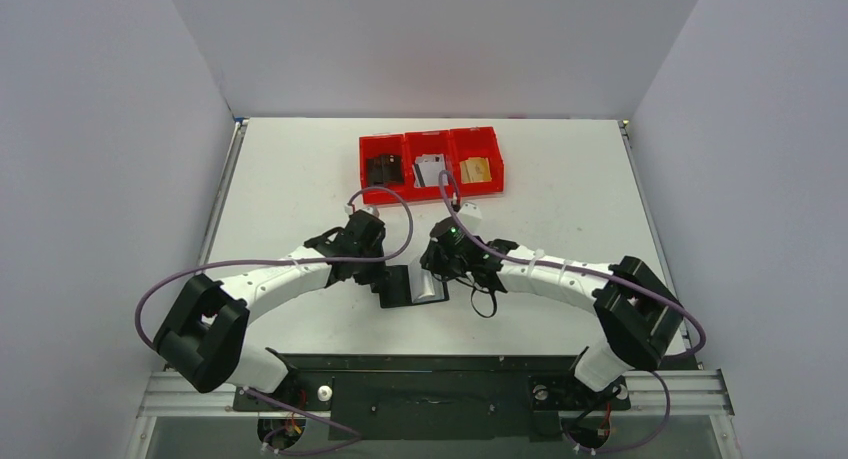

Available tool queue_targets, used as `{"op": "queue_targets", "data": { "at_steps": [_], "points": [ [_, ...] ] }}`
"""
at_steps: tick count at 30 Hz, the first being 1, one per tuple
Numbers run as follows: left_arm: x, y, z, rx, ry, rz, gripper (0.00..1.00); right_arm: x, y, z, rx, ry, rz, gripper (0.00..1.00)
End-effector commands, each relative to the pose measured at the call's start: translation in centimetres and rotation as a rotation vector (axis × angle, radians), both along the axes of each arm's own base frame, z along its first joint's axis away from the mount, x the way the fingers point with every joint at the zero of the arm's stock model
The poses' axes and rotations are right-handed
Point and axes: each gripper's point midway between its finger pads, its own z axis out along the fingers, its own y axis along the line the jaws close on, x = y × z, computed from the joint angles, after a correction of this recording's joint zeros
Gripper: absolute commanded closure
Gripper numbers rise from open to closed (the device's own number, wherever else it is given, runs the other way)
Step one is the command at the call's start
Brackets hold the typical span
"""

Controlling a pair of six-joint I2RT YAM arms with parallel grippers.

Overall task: Take the credit cards out of the card holder
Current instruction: Remove the credit card from the card holder.

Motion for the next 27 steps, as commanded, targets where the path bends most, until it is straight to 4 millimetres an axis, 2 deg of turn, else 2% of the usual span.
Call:
{"op": "queue_targets", "data": {
  "at_steps": [1,10,16,27],
  "points": [
    [0.6,-0.4,-0.3,-0.018,-0.017,-0.005,0.99,1.5,-1.8,0.6,-0.027,-0.051,-0.024,0.67],
    [0.5,-0.4,-1.0,-0.009,-0.003,-0.010,1.00,2.5,-1.0,-1.0,-0.004,-0.011,-0.002,0.66],
    [0.4,-0.3,-1.1,-0.004,-0.001,-0.014,1.00,2.6,0.0,-1.3,0.028,-0.005,0.021,0.60],
    [0.5,-0.5,-0.9,-0.013,-0.006,-0.015,1.00,2.4,1.4,-2.0,0.067,0.030,0.050,0.59]
  ]
}}
